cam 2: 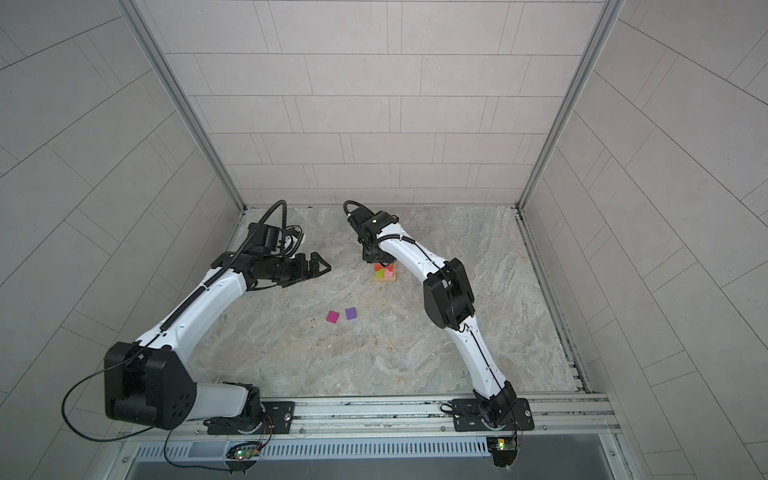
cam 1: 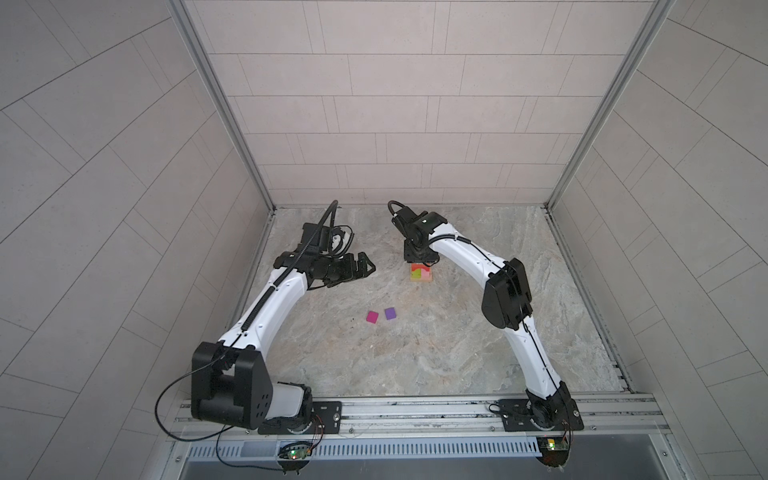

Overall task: Build the wood block tower
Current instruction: 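Open the right gripper and raise it off the wood cube, then move the right gripper down toward the purple cube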

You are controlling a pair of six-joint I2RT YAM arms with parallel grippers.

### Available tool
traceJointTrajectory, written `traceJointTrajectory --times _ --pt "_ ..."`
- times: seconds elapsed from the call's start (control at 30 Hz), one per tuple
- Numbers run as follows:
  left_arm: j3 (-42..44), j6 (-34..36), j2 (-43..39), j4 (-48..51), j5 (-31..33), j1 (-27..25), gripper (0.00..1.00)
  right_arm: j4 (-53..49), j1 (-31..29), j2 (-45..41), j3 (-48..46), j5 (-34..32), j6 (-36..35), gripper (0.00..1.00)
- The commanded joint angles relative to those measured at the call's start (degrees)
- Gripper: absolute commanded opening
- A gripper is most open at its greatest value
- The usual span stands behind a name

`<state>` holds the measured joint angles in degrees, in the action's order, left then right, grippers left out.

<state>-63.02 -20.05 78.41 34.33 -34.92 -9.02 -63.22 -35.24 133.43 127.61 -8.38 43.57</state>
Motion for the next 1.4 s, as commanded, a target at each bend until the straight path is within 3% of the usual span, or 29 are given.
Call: traceJointTrajectory --times 0.0,0.4,0.63,0.83,0.97,1.2,1.37 --pt "0.47 0.02 -1.24 0.15 -0.47 0.31 1.0 -0.69 -0.1 -0.23 0.62 -0.72 -0.22 0.44" --pt "0.45 -0.17 -1.07 0.04 -0.81 0.35 1.0 4.04 -0.71 -12.07 -6.64 0.04 -3.85 0.44" --pt "0.52 -0.38 -1.24 -0.07 -0.66 0.49 1.0 10.56 -1.0 -21.23 -18.78 4.39 -7.91 0.46" --pt "0.7 -0.6 -1.19 -0.32 -0.71 0.57 1.0 17.6 -1.17 -29.56 -31.74 7.96 -9.69 0.53" --pt "0.54 -0.6 -1.2 -0.29 -0.72 0.78 1.0 20.39 -1.59 -33.77 -38.81 9.32 -10.21 0.64" --pt "0.62 -0.64 -1.25 -0.26 -0.51 0.87 1.0 24.0 -4.82 -38.31 -49.06 8.14 -10.79 0.98" --pt "0.62 -0.66 -1.31 -0.14 -0.25 1.0 1.0 25.08 -8.61 -37.77 -52.85 5.82 -10.62 0.91"
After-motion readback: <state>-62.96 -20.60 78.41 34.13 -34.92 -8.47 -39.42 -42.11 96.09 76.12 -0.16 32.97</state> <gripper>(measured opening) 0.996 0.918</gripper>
